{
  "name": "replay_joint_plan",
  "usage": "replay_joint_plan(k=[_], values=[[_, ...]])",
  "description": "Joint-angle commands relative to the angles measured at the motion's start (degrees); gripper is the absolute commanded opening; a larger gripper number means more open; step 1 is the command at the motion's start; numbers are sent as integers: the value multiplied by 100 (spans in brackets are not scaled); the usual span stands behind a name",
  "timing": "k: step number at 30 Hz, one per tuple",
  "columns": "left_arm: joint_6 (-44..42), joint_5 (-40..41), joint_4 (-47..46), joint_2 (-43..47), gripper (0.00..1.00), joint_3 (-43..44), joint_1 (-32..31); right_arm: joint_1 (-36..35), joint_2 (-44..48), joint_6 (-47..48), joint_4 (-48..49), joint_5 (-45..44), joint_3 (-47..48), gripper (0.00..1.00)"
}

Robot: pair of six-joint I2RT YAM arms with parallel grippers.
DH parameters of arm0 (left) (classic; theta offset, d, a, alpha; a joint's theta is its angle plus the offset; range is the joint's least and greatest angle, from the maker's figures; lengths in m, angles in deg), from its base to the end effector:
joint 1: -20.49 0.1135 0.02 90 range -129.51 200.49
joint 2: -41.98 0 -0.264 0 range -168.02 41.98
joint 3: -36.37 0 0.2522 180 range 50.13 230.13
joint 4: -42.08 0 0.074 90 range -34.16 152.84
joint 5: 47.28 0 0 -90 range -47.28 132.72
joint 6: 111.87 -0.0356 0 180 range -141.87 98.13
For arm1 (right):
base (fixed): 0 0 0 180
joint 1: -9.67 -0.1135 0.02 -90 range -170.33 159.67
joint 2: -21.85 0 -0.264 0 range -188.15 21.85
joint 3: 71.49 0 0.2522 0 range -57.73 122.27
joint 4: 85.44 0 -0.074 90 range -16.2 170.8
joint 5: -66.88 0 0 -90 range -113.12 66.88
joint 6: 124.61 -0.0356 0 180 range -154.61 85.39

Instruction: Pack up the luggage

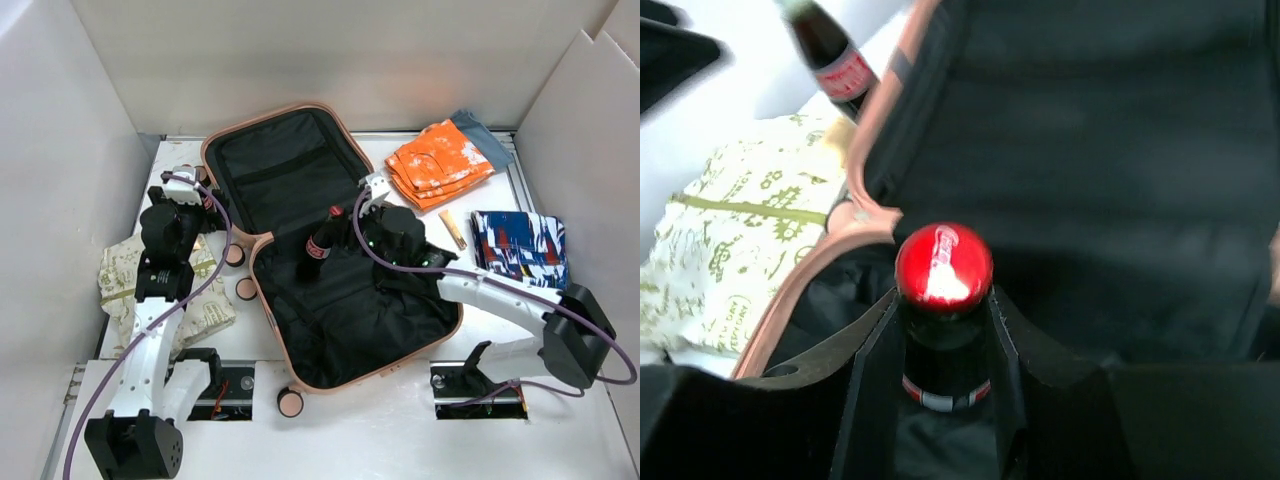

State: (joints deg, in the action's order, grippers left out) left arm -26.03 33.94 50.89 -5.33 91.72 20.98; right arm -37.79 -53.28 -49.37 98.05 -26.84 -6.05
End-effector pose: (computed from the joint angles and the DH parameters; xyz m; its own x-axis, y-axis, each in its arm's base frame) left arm 0.1999 -0.0037 0.3414 -0.0029 0.0717 -0.9974 0.1448 0.9870 0.0705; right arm 0.2111 0.2267 0.3144 -0.2468 0.1070 -0.9631 -0.6502 0.7186 0.2465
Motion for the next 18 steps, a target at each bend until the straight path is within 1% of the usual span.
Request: replay_joint_plan(k=[1, 2, 5, 9, 10, 12, 13, 14, 16, 17, 18], values=[[118, 209, -305, -42, 100, 17, 12, -35, 254, -1546, 2448, -733, -166, 0], [170, 210, -305, -94, 100, 17, 12, -96, 254, -1617, 2545, -1135, -306, 0], [170, 210, -410, -156, 100, 17, 12, -211, 123, -1906, 2678, -1839, -676, 0], [170, 210, -524, -156, 100, -54, 12, -211, -194, -2574, 2678, -2228, -966, 0], [170, 210, -524, -156, 100, -54, 12, -211, -195, -2993, 2495, -2229, -1028, 0], [118, 210, -524, -156, 100, -54, 12, -211, -195, -3443, 2056, -2404, -1116, 0], [118, 210, -524, -156, 100, -54, 12, -141, -134, -3637, 1462, -2405, -1177, 0], [118, 210, -524, -95, 100, -54, 12, -45, -55, -3856, 1117, -2352, -1178, 0], [118, 270, -524, -94, 100, -115, 12, 114, -54, -3963, 292, -2125, -1012, 0], [118, 271, -524, -94, 100, -115, 12, 271, -54, -4025, -452, -2063, -924, 0], [118, 323, -524, -42, 100, -176, 12, 360, -124, -4026, -590, -1966, -871, 4]])
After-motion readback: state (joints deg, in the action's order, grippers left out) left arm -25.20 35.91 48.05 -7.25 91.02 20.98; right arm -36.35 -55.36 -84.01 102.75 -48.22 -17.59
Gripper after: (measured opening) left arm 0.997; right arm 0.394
